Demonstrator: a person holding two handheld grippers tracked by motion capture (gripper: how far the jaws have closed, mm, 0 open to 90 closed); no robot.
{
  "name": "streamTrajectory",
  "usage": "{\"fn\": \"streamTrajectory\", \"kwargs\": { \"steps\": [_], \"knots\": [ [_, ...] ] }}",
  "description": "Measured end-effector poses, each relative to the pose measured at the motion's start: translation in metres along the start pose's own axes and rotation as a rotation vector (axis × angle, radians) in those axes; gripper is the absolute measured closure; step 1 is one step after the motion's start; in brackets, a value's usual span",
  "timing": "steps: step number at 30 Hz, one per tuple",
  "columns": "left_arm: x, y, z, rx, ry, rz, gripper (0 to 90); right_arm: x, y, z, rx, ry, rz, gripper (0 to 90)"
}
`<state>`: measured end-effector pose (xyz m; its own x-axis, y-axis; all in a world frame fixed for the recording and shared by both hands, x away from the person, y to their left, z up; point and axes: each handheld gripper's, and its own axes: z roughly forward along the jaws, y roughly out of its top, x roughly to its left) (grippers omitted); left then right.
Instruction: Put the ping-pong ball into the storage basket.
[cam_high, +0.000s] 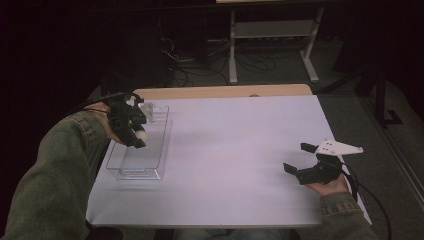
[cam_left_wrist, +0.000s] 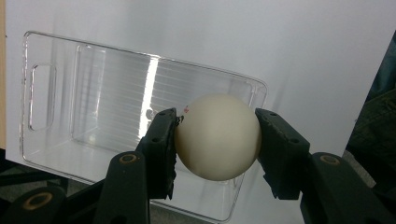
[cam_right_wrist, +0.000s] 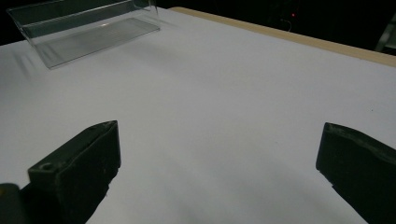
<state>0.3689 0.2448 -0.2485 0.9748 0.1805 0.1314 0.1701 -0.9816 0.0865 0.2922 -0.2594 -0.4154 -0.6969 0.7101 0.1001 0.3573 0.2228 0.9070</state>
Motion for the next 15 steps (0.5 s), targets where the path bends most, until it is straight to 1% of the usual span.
{"fn": "streamTrajectory", "kwargs": {
  "steps": [6, 10, 15],
  "knots": [
    [0.002, -0.001, 0.006, 0.003, 0.000, 0.007, 51.2, 0.000, 0.000, 0.000, 0.003, 0.000, -0.002, 0.0],
    [0.002, -0.001, 0.009, -0.012, 0.000, 0.000, 51.2, 0.000, 0.000, 0.000, 0.002, 0.000, -0.001, 0.0],
    [0.002, -0.001, 0.015, -0.001, -0.007, -0.001, 51.2, 0.000, 0.000, -0.001, -0.002, 0.000, -0.002, 0.0]
  ]
}}
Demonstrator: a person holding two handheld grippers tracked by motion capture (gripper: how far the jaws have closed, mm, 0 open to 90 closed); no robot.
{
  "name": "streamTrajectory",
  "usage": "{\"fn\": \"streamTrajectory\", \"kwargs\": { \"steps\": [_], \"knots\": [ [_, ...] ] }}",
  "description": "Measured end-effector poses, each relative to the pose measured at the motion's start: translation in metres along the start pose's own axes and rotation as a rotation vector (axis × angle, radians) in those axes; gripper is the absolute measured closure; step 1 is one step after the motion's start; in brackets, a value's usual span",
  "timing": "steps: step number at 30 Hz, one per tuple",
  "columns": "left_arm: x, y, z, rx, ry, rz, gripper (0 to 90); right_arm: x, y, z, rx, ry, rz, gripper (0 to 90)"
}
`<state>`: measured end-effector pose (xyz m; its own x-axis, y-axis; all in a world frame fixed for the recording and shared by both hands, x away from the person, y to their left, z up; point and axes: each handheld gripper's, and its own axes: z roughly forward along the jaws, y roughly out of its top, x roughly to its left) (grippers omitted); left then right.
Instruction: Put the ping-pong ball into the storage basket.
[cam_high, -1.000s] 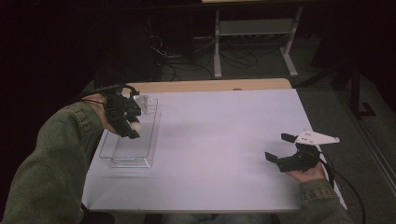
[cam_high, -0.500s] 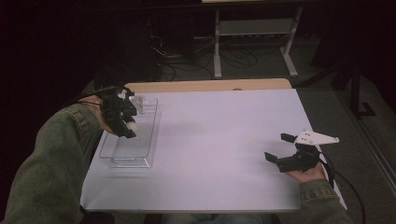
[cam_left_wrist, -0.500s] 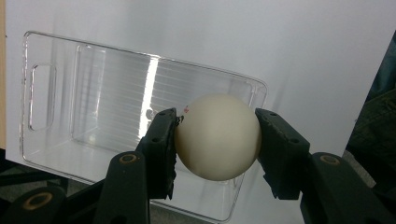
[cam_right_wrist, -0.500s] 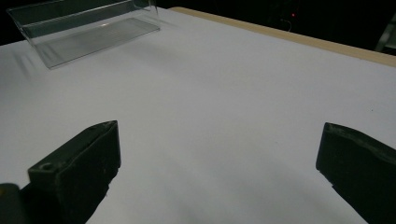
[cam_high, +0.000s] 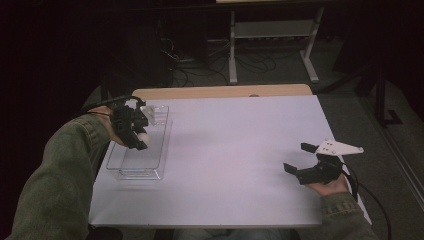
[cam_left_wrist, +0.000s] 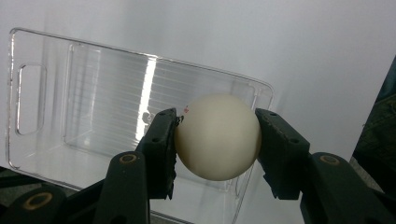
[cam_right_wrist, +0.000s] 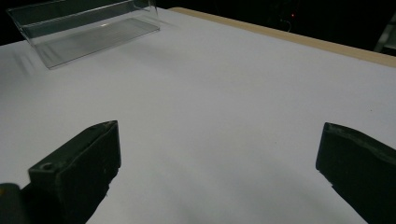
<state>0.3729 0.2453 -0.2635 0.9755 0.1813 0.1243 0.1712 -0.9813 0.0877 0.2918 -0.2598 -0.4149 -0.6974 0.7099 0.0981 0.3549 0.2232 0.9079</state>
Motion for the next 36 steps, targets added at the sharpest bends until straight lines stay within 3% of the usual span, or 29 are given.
{"fn": "streamTrajectory", "kwargs": {
  "steps": [15, 36],
  "knots": [
    [-0.004, 0.001, 0.024, 0.030, -0.030, 0.013, 51.2, 0.001, 0.001, -0.002, -0.018, -0.003, 0.002, 0.0],
    [-0.006, 0.003, 0.046, 0.019, -0.061, 0.017, 51.2, 0.001, 0.001, -0.004, -0.032, 0.002, 0.004, 0.0]
  ]
}}
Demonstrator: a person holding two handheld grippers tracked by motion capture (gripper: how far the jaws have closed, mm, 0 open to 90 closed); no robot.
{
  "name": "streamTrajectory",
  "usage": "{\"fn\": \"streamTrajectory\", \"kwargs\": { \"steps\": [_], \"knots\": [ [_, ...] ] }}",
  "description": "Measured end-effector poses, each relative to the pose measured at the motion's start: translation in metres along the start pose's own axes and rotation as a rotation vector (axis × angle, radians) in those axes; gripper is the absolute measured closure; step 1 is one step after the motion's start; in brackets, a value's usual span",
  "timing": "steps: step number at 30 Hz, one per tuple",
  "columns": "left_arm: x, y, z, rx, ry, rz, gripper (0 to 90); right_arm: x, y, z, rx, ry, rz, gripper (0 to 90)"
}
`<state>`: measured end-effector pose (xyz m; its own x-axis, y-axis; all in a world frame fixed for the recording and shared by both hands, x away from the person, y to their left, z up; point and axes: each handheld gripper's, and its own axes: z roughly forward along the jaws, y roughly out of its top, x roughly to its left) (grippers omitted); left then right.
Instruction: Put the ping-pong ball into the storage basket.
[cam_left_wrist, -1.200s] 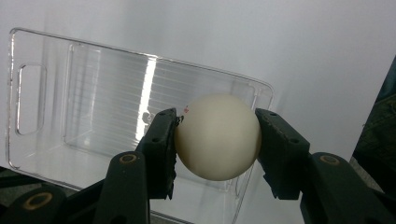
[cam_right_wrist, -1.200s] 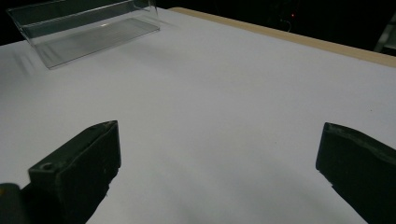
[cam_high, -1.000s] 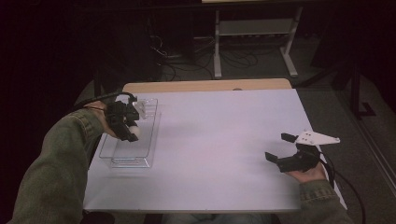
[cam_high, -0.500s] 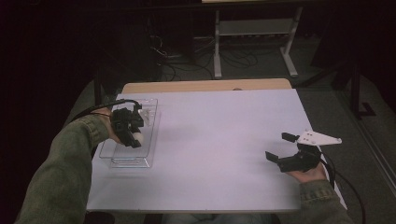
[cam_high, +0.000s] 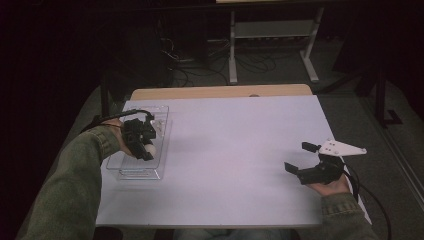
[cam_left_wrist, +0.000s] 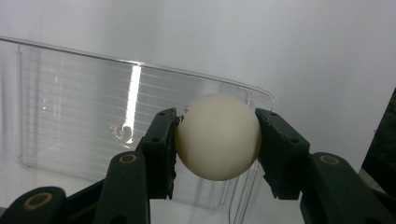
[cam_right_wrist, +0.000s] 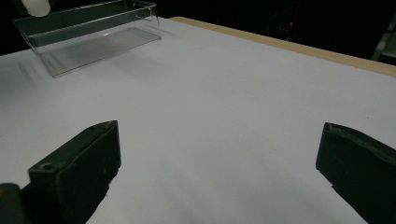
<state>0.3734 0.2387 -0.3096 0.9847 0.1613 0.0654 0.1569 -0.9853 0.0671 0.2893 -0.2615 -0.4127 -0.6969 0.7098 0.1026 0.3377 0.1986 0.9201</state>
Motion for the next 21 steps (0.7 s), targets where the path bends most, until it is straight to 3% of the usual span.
{"fn": "streamTrajectory", "kwargs": {
  "steps": [10, 15, 21],
  "knots": [
    [0.000, -0.001, 0.008, 0.003, -0.001, 0.007, 51.2, 0.000, 0.000, 0.000, 0.004, -0.001, -0.002, 0.0],
    [0.002, -0.005, 0.014, -0.016, -0.021, -0.024, 51.2, 0.000, 0.000, 0.000, 0.003, 0.000, -0.003, 0.0],
    [0.004, -0.007, 0.021, -0.011, -0.024, -0.033, 51.2, 0.000, 0.000, 0.000, -0.001, 0.000, 0.000, 0.0]
  ]
}}
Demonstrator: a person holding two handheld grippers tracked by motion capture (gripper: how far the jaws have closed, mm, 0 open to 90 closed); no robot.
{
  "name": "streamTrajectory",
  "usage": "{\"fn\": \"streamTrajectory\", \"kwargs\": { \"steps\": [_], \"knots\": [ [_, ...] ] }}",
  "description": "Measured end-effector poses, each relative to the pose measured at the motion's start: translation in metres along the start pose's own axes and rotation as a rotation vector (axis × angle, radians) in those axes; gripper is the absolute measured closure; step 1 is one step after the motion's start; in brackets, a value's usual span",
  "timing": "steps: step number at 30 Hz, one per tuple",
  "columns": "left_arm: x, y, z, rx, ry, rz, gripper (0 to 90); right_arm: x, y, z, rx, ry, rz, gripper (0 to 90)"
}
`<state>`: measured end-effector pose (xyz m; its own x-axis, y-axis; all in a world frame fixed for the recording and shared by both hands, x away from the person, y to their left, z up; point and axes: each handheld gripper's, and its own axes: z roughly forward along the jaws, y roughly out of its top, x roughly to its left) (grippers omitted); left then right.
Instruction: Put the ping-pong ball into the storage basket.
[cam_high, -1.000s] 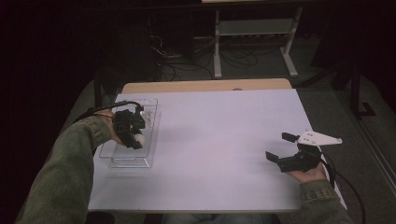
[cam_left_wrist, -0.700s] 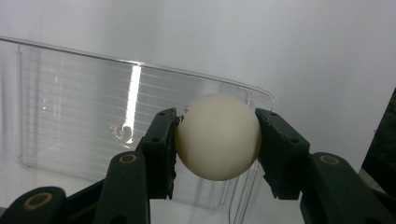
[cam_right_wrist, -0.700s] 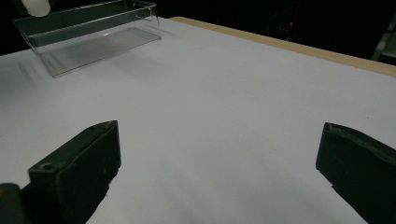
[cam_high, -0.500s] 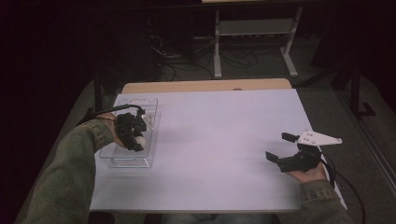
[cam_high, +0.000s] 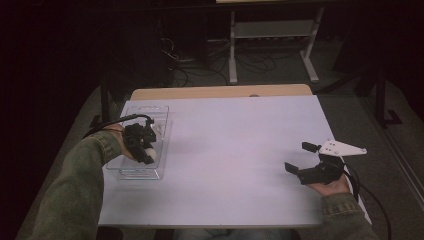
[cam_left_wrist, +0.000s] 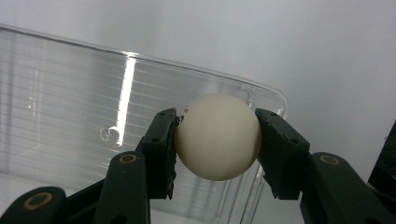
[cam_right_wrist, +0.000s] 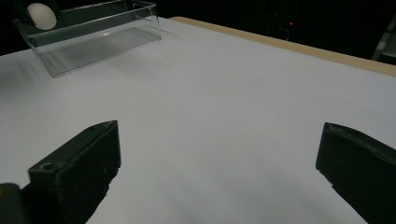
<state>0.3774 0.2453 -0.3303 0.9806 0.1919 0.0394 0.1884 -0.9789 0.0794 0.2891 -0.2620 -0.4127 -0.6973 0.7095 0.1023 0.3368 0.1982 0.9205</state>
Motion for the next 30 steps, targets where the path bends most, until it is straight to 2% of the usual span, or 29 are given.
{"fn": "streamTrajectory", "kwargs": {
  "steps": [9, 13, 21, 25, 30],
  "knots": [
    [0.002, -0.003, 0.008, 0.011, -0.003, -0.012, 51.2, 0.001, 0.000, -0.001, -0.015, 0.006, 0.002, 0.0],
    [0.003, -0.002, 0.011, 0.018, 0.002, 0.005, 51.2, 0.000, 0.000, -0.002, -0.024, 0.009, 0.001, 0.0],
    [0.005, 0.000, 0.014, 0.024, 0.002, 0.006, 51.2, 0.001, 0.000, -0.003, -0.034, 0.014, 0.003, 0.0],
    [0.006, 0.000, 0.016, 0.038, 0.005, 0.024, 51.2, 0.000, 0.000, -0.004, -0.040, 0.011, 0.004, 0.0],
    [0.007, 0.000, 0.020, 0.049, 0.002, 0.019, 51.2, 0.000, 0.000, -0.004, -0.039, 0.011, 0.004, 0.0]
  ]
}}
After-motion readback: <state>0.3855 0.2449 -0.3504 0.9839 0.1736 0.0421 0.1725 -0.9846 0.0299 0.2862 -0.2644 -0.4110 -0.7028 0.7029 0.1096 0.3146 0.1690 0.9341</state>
